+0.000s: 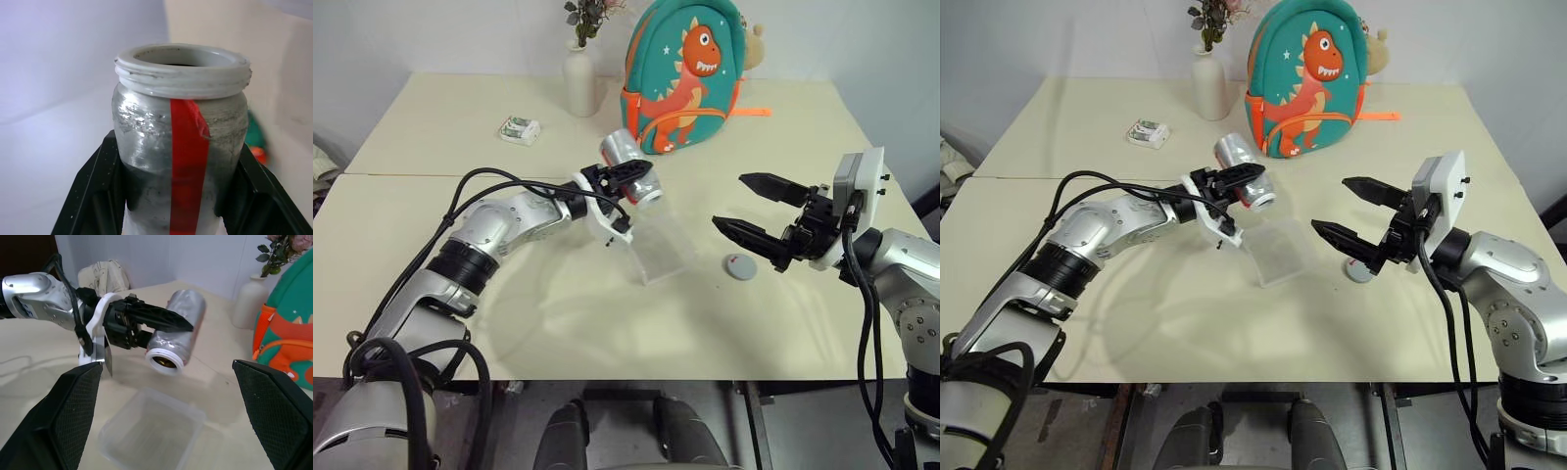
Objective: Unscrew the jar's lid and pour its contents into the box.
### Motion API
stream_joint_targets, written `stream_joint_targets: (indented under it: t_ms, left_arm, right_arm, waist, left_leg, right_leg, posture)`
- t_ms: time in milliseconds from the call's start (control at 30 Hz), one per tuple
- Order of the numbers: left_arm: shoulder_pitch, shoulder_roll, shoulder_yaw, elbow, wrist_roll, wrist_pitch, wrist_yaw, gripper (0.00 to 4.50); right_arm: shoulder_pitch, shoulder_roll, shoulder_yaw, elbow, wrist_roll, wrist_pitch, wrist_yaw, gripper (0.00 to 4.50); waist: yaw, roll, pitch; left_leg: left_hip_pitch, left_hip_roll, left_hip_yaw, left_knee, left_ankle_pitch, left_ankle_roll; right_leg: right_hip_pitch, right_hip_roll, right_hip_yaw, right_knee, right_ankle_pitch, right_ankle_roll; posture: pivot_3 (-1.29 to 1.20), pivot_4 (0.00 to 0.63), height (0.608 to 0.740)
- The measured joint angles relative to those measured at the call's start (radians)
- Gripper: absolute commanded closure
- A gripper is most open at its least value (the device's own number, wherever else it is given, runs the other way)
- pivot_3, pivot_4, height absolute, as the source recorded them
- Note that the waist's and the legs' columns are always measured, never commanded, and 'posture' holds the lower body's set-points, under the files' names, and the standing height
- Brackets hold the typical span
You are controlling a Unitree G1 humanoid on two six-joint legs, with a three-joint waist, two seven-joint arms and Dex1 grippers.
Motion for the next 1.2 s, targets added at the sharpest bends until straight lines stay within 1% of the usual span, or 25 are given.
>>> stream_joint_targets:
  t_ms: [133, 300, 433, 567, 633, 667, 700, 733, 767, 800, 833, 867, 933, 967, 1000, 1067, 1100, 1133, 1200]
  left_arm:
    - [-0.011, -0.020, -0.034, 0.040, 0.056, 0.033, 0.060, 2.50]
    - [-0.042, 0.022, -0.086, 0.065, 0.163, 0.078, 0.172, 2.50]
    - [-0.065, 0.027, -0.112, 0.054, 0.220, 0.101, 0.272, 2.50]
    - [-0.065, 0.023, -0.130, 0.052, 0.221, 0.089, 0.286, 2.50]
    - [-0.063, 0.023, -0.124, 0.054, 0.169, 0.051, 0.252, 2.50]
    - [-0.058, 0.023, -0.115, 0.055, 0.127, 0.026, 0.226, 2.50]
    - [-0.047, 0.021, -0.092, 0.066, 0.051, -0.020, 0.171, 2.50]
    - [-0.044, 0.021, -0.084, 0.076, 0.021, -0.036, 0.147, 2.50]
    - [-0.030, 0.017, -0.055, 0.095, -0.061, -0.067, 0.085, 2.50]
    - [-0.002, 0.009, -0.008, 0.110, -0.177, -0.090, 0.003, 2.50]
    - [0.017, 0.003, 0.020, 0.126, -0.259, -0.101, -0.060, 2.50]
    - [0.047, -0.007, 0.061, 0.132, -0.386, -0.106, -0.157, 2.50]
    - [0.102, -0.051, 0.145, 0.121, -0.626, -0.053, -0.356, 2.50]
    - [0.143, -0.093, 0.217, 0.087, -0.817, 0.048, -0.508, 2.50]
    - [0.164, -0.119, 0.263, 0.066, -0.947, 0.135, -0.610, 2.50]
    - [0.206, -0.146, 0.359, -0.016, -1.184, 0.366, -0.805, 2.50]
    - [0.215, -0.147, 0.385, -0.037, -1.241, 0.426, -0.848, 2.50]
    - [0.231, -0.147, 0.423, -0.086, -1.325, 0.546, -0.902, 2.50]
    - [0.255, -0.155, 0.475, -0.183, -1.449, 0.735, -0.961, 2.50]
  right_arm:
    - [0.001, 0.012, -0.002, -0.002, 0.010, 0.000, -0.026, 0.02]
    - [0.006, 0.015, -0.026, -0.002, 0.018, 0.000, -0.037, 0.02]
    - [0.005, 0.041, -0.026, -0.001, 0.021, -0.001, -0.040, 0.02]
    - [0.003, 0.050, -0.025, -0.001, 0.020, -0.003, -0.041, 0.02]
    - [0.003, 0.051, -0.025, -0.001, 0.020, -0.003, -0.040, 0.02]
    - [0.004, 0.051, -0.025, 0.000, 0.020, -0.003, -0.040, 0.02]
    - [0.004, 0.051, -0.025, 0.000, 0.020, -0.003, -0.040, 0.02]
    - [0.004, 0.051, -0.025, 0.000, 0.020, -0.003, -0.040, 0.02]
    - [0.004, 0.052, -0.025, 0.000, 0.020, -0.003, -0.040, 0.02]
    - [0.005, 0.053, -0.025, 0.000, 0.020, -0.003, -0.040, 0.02]
    - [0.007, 0.053, -0.024, 0.000, 0.020, -0.003, -0.040, 0.02]
    - [0.008, 0.054, -0.024, 0.000, 0.020, -0.003, -0.039, 0.02]
    - [0.008, 0.054, -0.022, 0.000, 0.020, -0.003, -0.036, 0.02]
    - [0.010, 0.053, -0.020, 0.000, 0.018, -0.003, -0.032, 0.02]
    - [0.011, 0.052, -0.017, 0.000, 0.015, -0.003, -0.028, 0.02]
    - [0.015, 0.033, -0.008, 0.002, -0.001, -0.003, -0.009, 0.02]
    - [0.019, 0.025, -0.007, 0.003, -0.007, -0.004, -0.003, 0.02]
    - [0.022, 0.018, -0.005, 0.007, -0.015, -0.007, 0.008, 0.02]
    - [0.026, 0.013, -0.003, 0.017, -0.030, -0.009, 0.023, 0.02]
  waist:
    - [-0.003, 0.000, 0.000]
    - [-0.001, 0.000, 0.000]
    - [0.001, 0.000, 0.000]
    - [0.002, 0.000, 0.000]
    - [-0.001, 0.000, 0.000]
    - [-0.002, 0.000, 0.000]
    - [-0.003, 0.000, 0.000]
    - [-0.003, 0.000, 0.000]
    - [-0.003, 0.000, 0.000]
    - [-0.003, 0.000, 0.000]
    - [-0.003, 0.000, 0.000]
    - [-0.002, 0.000, 0.000]
    - [-0.001, 0.000, 0.000]
    - [-0.001, 0.000, 0.000]
    - [-0.001, 0.000, 0.000]
    - [-0.003, 0.000, 0.000]
    - [-0.003, 0.000, 0.000]
    - [-0.004, 0.000, 0.000]
    - [-0.006, 0.000, 0.000]
  left_leg:
    - [0.000, 0.000, 0.001, 0.000, 0.000, 0.000]
    - [0.000, 0.000, 0.000, 0.000, 0.000, 0.000]
    - [0.000, 0.000, 0.000, 0.000, 0.000, 0.000]
    - [0.000, 0.000, 0.001, 0.001, 0.000, 0.000]
    - [0.000, 0.000, 0.001, 0.001, 0.000, 0.000]
    - [0.000, 0.000, 0.001, 0.000, 0.000, 0.000]
    - [0.001, 0.000, 0.001, 0.000, 0.000, 0.000]
    - [0.001, 0.000, 0.001, 0.000, 0.000, 0.000]
    - [0.001, 0.000, 0.001, 0.001, 0.000, 0.000]
    - [0.001, 0.000, 0.001, 0.001, 0.000, 0.000]
    - [0.001, 0.000, 0.001, 0.001, 0.000, 0.000]
    - [0.001, 0.000, 0.001, 0.001, 0.000, 0.000]
    - [0.001, 0.000, 0.002, 0.002, 0.000, 0.000]
    - [0.001, 0.000, 0.002, 0.002, 0.000, 0.000]
    - [0.001, 0.000, 0.001, 0.003, 0.000, 0.000]
    - [0.001, 0.000, 0.001, 0.003, 0.001, 0.000]
    - [0.001, 0.000, 0.000, 0.003, 0.001, 0.000]
    - [0.002, 0.000, 0.000, 0.003, 0.001, 0.000]
    - [0.002, 0.000, 0.000, 0.004, 0.001, 0.000]
  right_leg:
    - [0.000, 0.000, 0.000, 0.001, 0.000, 0.000]
    - [0.000, 0.000, 0.000, 0.001, 0.000, 0.000]
    - [0.000, 0.000, 0.000, 0.001, 0.000, 0.001]
    - [0.000, 0.000, 0.000, 0.001, 0.000, 0.001]
    - [0.000, 0.000, 0.000, 0.002, 0.000, 0.001]
    - [0.000, 0.000, 0.000, 0.002, 0.000, 0.001]
    - [0.000, 0.000, 0.000, 0.002, 0.000, 0.000]
    - [0.000, 0.000, 0.000, 0.003, 0.000, 0.000]
    - [0.000, 0.000, 0.000, 0.003, 0.000, 0.000]
    - [0.000, 0.000, 0.000, 0.003, 0.000, 0.000]
    - [0.000, 0.000, 0.000, 0.004, 0.000, 0.000]
    - [0.000, 0.000, 0.000, 0.004, 0.000, 0.000]
    - [0.000, 0.000, 0.000, 0.004, 0.000, 0.000]
    - [0.001, 0.000, 0.000, 0.004, 0.000, 0.000]
    - [0.000, 0.000, 0.000, 0.005, 0.000, 0.000]
    - [0.000, 0.000, 0.000, 0.006, 0.000, 0.000]
    - [0.000, 0.001, 0.000, 0.006, 0.000, 0.000]
    - [0.000, 0.001, 0.000, 0.007, 0.000, 0.000]
    - [0.001, 0.001, 0.000, 0.008, 0.000, 0.000]
  posture:
    - [0.00, 0.150, 0.740]
    - [0.00, 0.150, 0.740]
    - [0.00, 0.150, 0.740]
    - [0.00, 0.150, 0.740]
    - [0.00, 0.150, 0.740]
    - [0.00, 0.150, 0.740]
    - [0.00, 0.150, 0.740]
    - [0.00, 0.150, 0.740]
    - [0.00, 0.150, 0.740]
    - [0.00, 0.150, 0.740]
    - [0.00, 0.150, 0.740]
    - [0.00, 0.150, 0.740]
    - [0.00, 0.150, 0.740]
    - [0.00, 0.150, 0.740]
    - [0.00, 0.150, 0.740]
    - [0.00, 0.150, 0.740]
    - [0.00, 0.150, 0.740]
    - [0.00, 0.150, 0.740]
    - [0.00, 0.150, 0.740]
